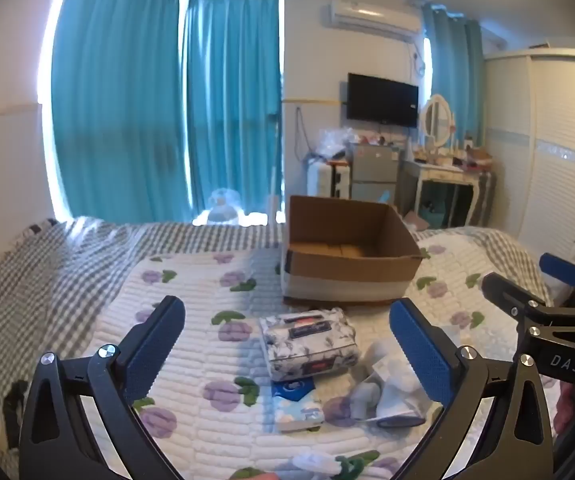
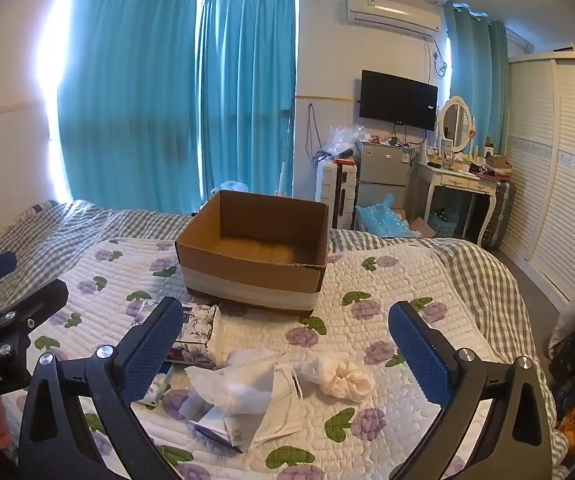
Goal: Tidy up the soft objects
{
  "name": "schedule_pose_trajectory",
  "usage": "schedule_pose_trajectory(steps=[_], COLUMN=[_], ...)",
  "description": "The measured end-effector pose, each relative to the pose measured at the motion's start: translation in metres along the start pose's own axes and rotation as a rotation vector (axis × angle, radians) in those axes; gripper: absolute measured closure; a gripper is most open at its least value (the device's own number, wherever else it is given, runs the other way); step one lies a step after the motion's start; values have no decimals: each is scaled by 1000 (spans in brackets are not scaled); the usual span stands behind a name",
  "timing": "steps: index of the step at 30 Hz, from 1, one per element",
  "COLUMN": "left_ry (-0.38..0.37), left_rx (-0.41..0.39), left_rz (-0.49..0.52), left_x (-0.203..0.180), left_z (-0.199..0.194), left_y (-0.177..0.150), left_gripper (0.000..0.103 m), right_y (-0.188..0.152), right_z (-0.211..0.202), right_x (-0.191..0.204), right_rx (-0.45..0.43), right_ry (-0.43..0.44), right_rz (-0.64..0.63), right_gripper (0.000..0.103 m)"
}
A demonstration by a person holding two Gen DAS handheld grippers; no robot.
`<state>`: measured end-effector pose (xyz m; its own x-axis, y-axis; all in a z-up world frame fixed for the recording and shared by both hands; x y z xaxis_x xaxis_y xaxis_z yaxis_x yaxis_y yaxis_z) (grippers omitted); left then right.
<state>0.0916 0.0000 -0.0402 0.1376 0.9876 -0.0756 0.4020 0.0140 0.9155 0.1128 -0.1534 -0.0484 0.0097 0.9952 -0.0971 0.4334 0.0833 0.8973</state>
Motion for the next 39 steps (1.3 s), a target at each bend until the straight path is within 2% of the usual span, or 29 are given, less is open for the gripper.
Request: schedule_pose_trajectory(steps=[39], left_ry=[3], left_rx=[8], left_rz=[1], left_x=[-1], left_z=[-1], left_y=[-3], left_gripper=[0], right_y=[-6], right_z=[5], right_x=[2], right_rx=[15], right_ry=[-5], right_rz=[-18], right_gripper=[0])
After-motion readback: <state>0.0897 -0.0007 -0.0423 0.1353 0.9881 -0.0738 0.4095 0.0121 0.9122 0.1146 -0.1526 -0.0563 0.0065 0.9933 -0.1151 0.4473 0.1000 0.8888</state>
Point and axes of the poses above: each gripper's, at about its wrist camera, not at the fingertips, and z roughly the way its jaws point, x to its left, y to its top, the point moved 10 cm from there along z, roughly the way its jaws point, and after that the axes turned 9 degrees about -y, right-handed, at the moved point
